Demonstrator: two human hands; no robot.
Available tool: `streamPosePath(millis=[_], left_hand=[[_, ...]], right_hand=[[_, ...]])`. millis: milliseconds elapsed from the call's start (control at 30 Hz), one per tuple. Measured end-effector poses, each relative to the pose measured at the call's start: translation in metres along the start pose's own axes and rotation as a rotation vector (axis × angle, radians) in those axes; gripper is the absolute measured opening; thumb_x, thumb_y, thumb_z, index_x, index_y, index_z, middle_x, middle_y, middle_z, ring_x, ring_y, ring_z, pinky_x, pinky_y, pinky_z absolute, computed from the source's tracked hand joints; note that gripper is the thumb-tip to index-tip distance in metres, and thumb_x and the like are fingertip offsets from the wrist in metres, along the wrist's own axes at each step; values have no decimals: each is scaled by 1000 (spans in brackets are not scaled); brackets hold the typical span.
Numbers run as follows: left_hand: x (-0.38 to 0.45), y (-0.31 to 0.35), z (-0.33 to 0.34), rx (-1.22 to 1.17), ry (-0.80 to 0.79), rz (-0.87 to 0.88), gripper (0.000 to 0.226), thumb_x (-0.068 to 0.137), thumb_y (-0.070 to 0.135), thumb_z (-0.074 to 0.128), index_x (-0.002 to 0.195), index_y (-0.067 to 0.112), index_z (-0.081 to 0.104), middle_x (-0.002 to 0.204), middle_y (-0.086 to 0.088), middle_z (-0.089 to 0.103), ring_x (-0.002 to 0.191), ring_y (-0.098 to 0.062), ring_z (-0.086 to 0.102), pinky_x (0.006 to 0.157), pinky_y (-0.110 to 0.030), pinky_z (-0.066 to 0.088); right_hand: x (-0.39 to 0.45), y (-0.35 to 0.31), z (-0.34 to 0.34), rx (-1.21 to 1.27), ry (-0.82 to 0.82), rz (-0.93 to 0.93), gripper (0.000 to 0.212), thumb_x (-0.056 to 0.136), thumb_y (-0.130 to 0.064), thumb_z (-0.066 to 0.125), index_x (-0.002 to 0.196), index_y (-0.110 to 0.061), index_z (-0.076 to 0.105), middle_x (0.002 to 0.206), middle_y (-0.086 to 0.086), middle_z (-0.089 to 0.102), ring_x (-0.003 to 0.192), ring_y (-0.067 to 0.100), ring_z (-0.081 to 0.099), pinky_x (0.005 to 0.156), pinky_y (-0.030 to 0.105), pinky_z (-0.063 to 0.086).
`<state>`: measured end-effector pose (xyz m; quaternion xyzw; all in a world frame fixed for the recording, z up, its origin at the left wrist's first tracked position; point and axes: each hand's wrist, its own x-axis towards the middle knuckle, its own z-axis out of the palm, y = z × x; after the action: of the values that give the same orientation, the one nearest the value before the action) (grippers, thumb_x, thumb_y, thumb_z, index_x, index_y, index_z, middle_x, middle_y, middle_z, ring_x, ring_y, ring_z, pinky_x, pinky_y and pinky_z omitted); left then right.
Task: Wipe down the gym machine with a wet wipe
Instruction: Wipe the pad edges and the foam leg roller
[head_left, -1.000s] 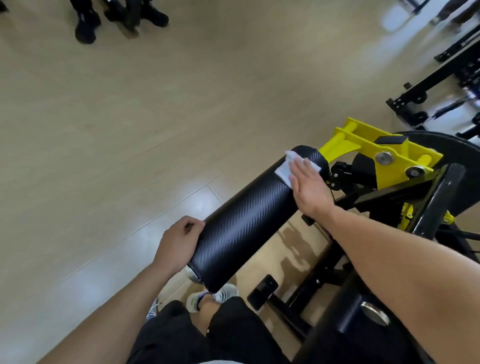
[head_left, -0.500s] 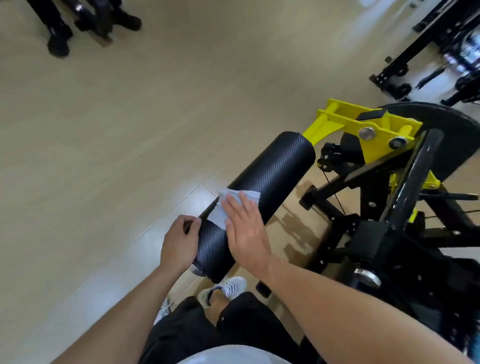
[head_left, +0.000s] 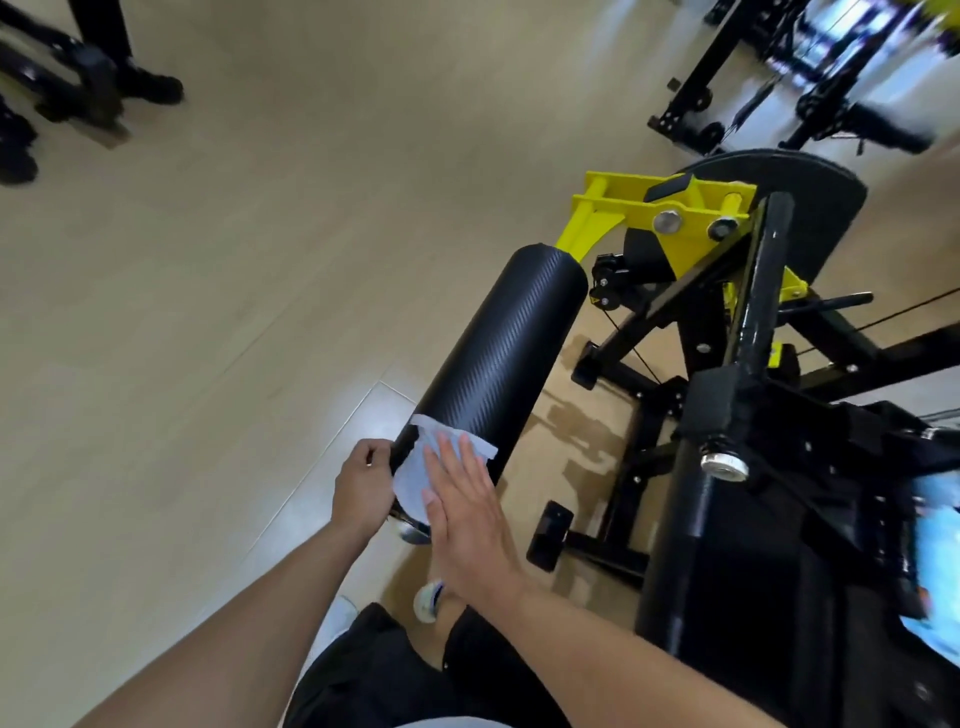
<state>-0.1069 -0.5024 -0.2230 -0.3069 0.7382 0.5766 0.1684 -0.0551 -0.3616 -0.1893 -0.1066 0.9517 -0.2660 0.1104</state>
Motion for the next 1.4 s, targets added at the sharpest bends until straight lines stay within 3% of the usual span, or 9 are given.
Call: streamPosePath(millis=[333,467,633,733,833,900,1067,1200,1400], left_hand=[[22,-10,3,-18,9,-44,33,100,15,46,89,25,75,104,5,73,102,-21,64,90,-36,47],[24,-9,2,-34,78,-22,30,97,16,55,82,29,76,96,11,75,100,-16,66,83,-29,47],[-8,4,-1,83,260,286,7,92,45,65,91,40,70,102,22,70,103,-7,63,94,-34,51],[-42,-10,13,220,141,437,65,76,71,66,129,35,61,136,22,53,129,1,47,111,-29,39],[-64,-40,29,321,139,494,118,57,73,82,154,23,36,162,9,25,152,-12,21,124,-38,21],[-69,-50,33,343,191,532,123,56,69,85,155,16,34,165,5,22,154,-21,20,124,-44,21],[-70,-42,28,350,144,446,126,53,65,89,156,26,27,164,13,16,154,-10,11,123,-42,22],[-66,-43,19,343,85,432,131,52,71,86,157,25,23,164,13,16,153,-9,12,124,-39,21],[-59,-33,-2,205,-41,335,131,46,76,85,154,29,26,157,9,31,144,-10,31,119,-40,34]], right_hand=[[132,92,-86,-172,-32,25,51,112,-32,21,161,-21,18,169,-7,9,155,12,-10,128,36,0],[185,120,-112,-267,-80,-33,58,109,-38,14,158,-10,28,167,5,23,157,26,4,128,45,8],[232,145,-135,-407,-102,-119,73,104,-44,1,155,-3,33,164,11,30,156,33,8,127,45,7],[254,148,-147,-454,-81,-82,73,101,-42,1,158,-5,29,166,11,26,156,35,6,125,44,6],[272,153,-145,-493,-40,-3,59,107,-32,12,159,-5,25,167,12,22,155,36,5,124,44,5],[277,159,-140,-449,47,130,58,108,-31,13,159,-4,20,168,13,17,156,35,4,127,45,3],[253,132,-124,-136,267,516,56,111,-28,21,162,-8,6,171,8,1,157,27,-1,124,38,2],[180,91,-85,-38,269,418,57,111,-33,22,163,-16,8,171,1,-2,157,21,-6,126,38,1],[66,47,-34,-129,95,-74,50,110,-33,28,159,-22,31,169,-2,16,158,21,-3,128,43,0]])
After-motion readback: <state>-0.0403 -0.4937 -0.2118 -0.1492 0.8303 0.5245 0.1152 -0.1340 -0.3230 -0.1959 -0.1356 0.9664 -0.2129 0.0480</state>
